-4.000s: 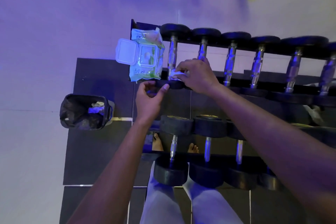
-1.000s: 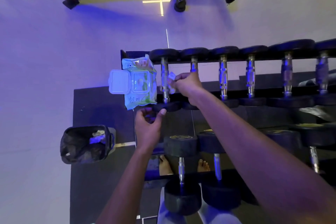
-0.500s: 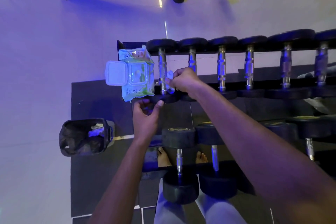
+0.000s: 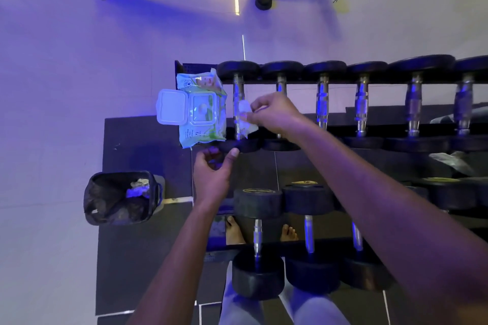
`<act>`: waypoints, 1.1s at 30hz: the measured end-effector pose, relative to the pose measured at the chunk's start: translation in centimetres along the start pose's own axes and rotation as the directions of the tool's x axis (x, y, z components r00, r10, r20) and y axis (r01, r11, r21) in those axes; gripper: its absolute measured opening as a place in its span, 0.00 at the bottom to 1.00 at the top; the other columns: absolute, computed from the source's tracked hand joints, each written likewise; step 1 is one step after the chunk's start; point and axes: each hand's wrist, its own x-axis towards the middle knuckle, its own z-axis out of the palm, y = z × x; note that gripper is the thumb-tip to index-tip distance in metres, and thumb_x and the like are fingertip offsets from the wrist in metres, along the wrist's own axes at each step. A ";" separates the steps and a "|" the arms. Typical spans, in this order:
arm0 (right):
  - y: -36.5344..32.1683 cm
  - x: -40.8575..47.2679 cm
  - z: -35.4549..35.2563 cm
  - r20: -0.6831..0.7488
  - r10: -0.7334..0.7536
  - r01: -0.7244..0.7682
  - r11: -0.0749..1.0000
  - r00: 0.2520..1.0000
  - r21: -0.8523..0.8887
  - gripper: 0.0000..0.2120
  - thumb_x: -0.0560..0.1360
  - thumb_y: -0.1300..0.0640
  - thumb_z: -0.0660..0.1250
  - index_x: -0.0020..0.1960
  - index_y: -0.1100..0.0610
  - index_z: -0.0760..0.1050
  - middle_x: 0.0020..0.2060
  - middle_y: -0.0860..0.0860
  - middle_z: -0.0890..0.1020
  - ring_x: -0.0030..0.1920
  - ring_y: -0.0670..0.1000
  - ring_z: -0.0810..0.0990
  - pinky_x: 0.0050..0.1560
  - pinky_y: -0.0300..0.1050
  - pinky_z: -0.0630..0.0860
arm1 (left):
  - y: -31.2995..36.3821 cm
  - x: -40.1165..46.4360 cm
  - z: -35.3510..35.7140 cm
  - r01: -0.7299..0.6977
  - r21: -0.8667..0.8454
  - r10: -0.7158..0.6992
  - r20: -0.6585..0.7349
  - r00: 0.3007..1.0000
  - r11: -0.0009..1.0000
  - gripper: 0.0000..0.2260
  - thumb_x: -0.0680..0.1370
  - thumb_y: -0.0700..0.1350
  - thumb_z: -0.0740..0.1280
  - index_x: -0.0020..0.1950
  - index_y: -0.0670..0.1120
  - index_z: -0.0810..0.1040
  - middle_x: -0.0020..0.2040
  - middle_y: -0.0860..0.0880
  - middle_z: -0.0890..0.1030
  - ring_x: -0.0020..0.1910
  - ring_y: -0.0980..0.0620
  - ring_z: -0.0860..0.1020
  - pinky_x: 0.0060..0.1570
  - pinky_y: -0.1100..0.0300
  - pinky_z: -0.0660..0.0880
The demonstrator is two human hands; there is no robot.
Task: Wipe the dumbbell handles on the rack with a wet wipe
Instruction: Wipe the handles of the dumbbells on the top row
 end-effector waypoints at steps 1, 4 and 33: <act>-0.7 0.4 -0.6 -0.070 -0.093 0.093 0.996 0.993 -0.010 0.13 0.71 0.48 0.81 0.45 0.56 0.84 0.34 0.43 0.82 0.33 0.43 0.77 0.38 0.39 0.74 | 0.0 0.0 0.0 0.004 -0.002 -0.004 0.001 1.000 1.000 0.19 0.78 0.52 0.80 0.61 0.46 0.77 0.52 0.52 0.83 0.48 0.62 0.80 0.46 0.74 0.75; -2.7 1.8 -1.3 -0.212 -0.455 0.387 0.874 0.865 -0.294 0.07 0.76 0.46 0.75 0.48 0.49 0.85 0.41 0.43 0.87 0.43 0.45 0.85 0.47 0.44 0.79 | -0.2 0.1 0.1 0.010 -0.007 -0.010 -0.003 1.000 1.000 0.20 0.77 0.53 0.80 0.62 0.45 0.78 0.52 0.52 0.83 0.47 0.60 0.80 0.45 0.74 0.75; -7.0 2.8 -0.6 0.562 -0.341 0.649 0.253 0.754 -0.718 0.10 0.80 0.49 0.71 0.61 0.42 0.81 0.43 0.40 0.77 0.52 0.52 0.78 0.47 0.45 0.67 | 0.1 -0.3 -0.2 0.067 -0.023 -0.067 -0.022 0.998 0.998 0.25 0.73 0.60 0.82 0.60 0.46 0.80 0.53 0.51 0.85 0.47 0.58 0.80 0.54 0.57 0.79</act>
